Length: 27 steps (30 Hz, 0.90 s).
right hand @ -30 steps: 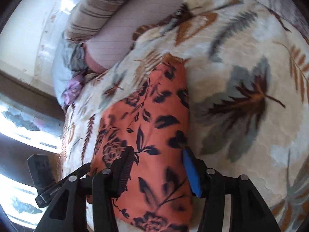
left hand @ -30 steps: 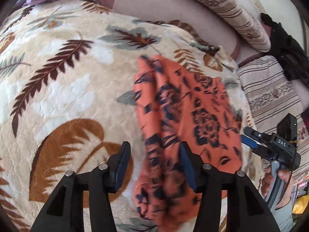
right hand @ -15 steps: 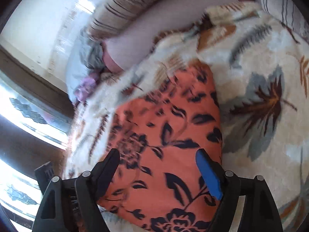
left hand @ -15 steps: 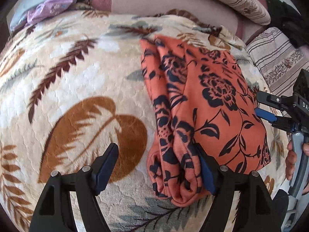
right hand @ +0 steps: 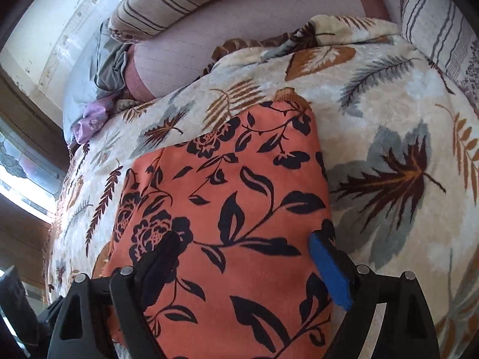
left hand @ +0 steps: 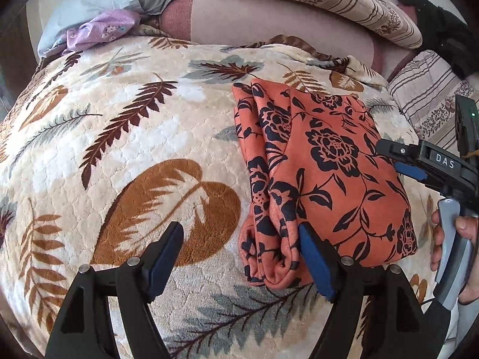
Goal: Fold small clothes
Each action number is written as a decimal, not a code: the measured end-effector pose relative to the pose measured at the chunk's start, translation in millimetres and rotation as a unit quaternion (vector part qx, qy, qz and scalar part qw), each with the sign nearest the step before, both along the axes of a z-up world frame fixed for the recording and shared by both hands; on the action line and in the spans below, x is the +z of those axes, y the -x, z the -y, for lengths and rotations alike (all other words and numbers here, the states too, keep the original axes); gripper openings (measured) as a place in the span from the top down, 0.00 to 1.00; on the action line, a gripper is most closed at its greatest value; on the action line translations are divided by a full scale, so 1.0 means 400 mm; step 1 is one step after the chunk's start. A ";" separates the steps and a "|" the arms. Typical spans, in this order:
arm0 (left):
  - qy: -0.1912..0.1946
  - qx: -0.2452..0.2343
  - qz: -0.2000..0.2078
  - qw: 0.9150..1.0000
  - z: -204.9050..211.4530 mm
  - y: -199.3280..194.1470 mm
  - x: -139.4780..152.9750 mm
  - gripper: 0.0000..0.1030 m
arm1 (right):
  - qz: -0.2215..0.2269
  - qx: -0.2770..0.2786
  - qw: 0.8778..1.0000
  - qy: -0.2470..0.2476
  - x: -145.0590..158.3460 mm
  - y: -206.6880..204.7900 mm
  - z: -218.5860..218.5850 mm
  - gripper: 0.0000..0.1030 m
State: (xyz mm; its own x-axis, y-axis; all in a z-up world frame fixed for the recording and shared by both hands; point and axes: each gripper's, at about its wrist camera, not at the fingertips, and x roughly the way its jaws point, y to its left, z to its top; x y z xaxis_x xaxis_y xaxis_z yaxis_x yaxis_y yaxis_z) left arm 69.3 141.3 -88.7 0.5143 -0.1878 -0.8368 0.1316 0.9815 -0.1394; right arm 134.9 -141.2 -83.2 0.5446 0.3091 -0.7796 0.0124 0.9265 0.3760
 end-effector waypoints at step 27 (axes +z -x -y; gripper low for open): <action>-0.014 0.040 0.146 0.988 0.017 0.329 0.242 0.01 | 0.105 0.012 0.985 0.134 0.113 0.591 -0.090 0.00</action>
State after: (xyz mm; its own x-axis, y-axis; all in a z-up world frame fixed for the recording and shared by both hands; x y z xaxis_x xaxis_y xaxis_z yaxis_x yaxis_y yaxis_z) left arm -62.1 134.7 8.2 0.7470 -0.1160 -0.6546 0.0848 0.9932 -0.0793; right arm -101.4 -105.1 -37.8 0.6970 0.1216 -0.7067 -0.0628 0.9921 0.1088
